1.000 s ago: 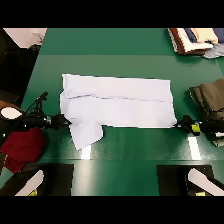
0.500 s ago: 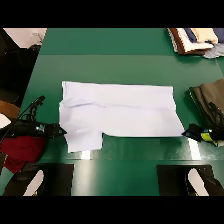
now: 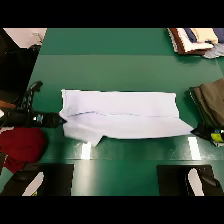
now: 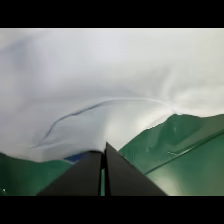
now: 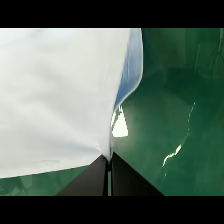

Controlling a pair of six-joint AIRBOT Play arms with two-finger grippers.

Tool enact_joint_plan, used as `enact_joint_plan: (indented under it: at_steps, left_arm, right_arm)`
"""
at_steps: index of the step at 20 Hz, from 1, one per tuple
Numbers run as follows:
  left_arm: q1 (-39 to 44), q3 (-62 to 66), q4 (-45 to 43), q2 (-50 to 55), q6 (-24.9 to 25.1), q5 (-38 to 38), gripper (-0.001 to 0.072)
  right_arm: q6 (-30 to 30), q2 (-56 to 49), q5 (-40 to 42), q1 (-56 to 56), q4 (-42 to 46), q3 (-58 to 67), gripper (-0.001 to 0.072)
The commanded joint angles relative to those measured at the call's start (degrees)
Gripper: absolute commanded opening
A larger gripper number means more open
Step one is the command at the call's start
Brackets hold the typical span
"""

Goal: Fold the shirts.

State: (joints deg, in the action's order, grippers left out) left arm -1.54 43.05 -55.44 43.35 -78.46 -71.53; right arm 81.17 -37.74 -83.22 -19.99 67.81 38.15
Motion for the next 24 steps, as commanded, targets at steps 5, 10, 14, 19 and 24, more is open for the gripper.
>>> enact_joint_plan:
  at_steps: [5,10,14,19,24]
  left_arm:
    - [0.37,10.56,-0.09,20.74,2.67,12.9,0.0023]
    - [0.37,15.08,-0.04,28.0,3.48,20.94,0.0023]
    - [0.37,15.34,0.02,29.33,2.64,26.34,0.0024]
    - [0.35,16.15,0.13,29.31,0.61,26.75,0.0554]
    - [0.37,21.2,0.11,29.2,0.9,15.76,0.0348]
  right_arm:
    - [0.39,-24.33,9.6,11.39,-0.61,14.93,0.0015]
    - [2.4,-38.82,11.21,14.67,-0.85,26.43,0.0015]
    - [2.38,-46.69,11.32,14.1,-5.29,33.0,0.0017]
    - [1.75,-53.11,12.7,11.13,-15.34,39.54,0.0455]
    - [-5.68,-53.11,1.09,7.06,-15.17,38.27,0.0455]
